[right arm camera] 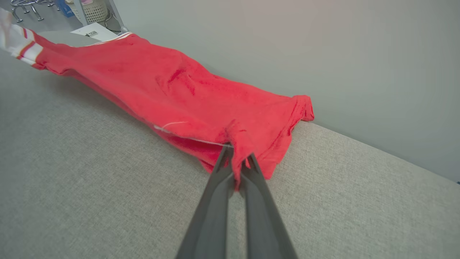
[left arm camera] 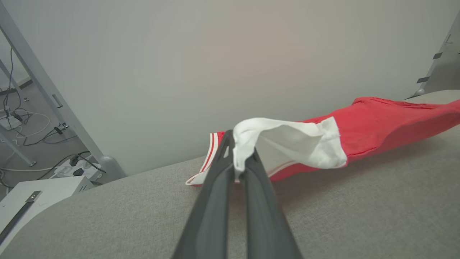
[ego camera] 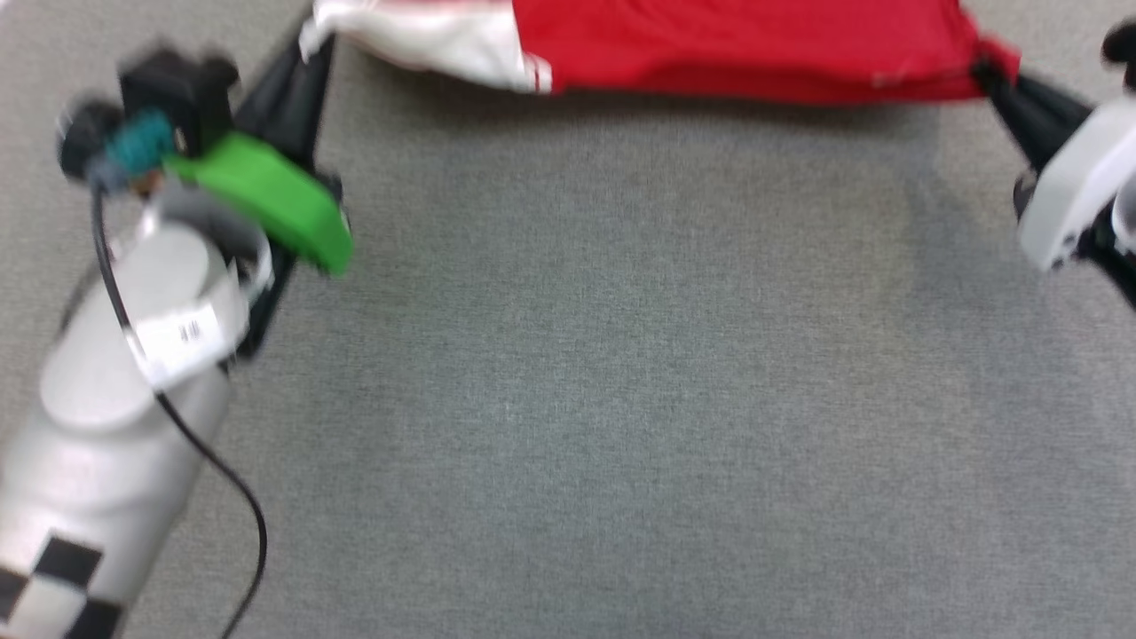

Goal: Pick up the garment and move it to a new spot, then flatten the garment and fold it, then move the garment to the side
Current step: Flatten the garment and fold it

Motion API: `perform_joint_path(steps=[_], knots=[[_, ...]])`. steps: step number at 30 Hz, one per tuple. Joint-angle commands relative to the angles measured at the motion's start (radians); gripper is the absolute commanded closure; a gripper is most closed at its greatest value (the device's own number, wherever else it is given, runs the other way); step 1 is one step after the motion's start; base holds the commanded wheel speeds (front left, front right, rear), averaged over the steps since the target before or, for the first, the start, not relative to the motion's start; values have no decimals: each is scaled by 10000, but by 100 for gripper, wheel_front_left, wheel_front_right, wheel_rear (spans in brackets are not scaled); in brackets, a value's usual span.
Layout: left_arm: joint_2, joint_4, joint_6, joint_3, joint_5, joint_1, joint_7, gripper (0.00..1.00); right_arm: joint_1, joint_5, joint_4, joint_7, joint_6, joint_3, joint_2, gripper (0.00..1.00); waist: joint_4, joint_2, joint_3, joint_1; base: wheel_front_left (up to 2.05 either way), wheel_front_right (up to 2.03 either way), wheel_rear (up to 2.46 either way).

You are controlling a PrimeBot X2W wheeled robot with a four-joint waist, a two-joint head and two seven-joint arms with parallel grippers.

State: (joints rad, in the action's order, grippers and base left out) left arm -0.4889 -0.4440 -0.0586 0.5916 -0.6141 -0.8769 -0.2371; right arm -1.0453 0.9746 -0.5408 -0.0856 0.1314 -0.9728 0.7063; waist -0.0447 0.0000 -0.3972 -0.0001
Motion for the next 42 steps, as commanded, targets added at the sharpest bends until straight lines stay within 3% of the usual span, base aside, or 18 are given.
perform_joint_path(steps=[1, 14, 24, 37, 42], knots=[[-159, 275, 184, 31, -184, 827, -53, 100, 515, 177, 178, -146, -7, -90, 202, 100, -144, 0, 1151, 1, 0, 0, 0], [-585, 2653, 1624, -18, -1740, 6417, -22, 100, 4479, 1184, 1157, -547, -7, -345, 882, 100, -317, 0, 2859, 1, 0, 0, 0], [-1033, 3804, 2061, 161, -2761, 9258, 415, 100, 7296, 2026, 1867, -419, -7, -23, 1139, 100, -277, 0, 3793, 1, 0, 0, 0], [-1644, 5008, 2361, 367, -3383, 10605, 1231, 100, 9607, 2313, 2783, 40, -7, 1148, 1730, 100, -275, 0, 3930, 1, 0, 0, 0], [-1494, 4836, 2096, 454, -3071, 10048, 1056, 100, 9609, 1910, 2913, 252, -7, 1782, 1517, 100, -255, 0, 3662, 1, 0, 0, 0]])
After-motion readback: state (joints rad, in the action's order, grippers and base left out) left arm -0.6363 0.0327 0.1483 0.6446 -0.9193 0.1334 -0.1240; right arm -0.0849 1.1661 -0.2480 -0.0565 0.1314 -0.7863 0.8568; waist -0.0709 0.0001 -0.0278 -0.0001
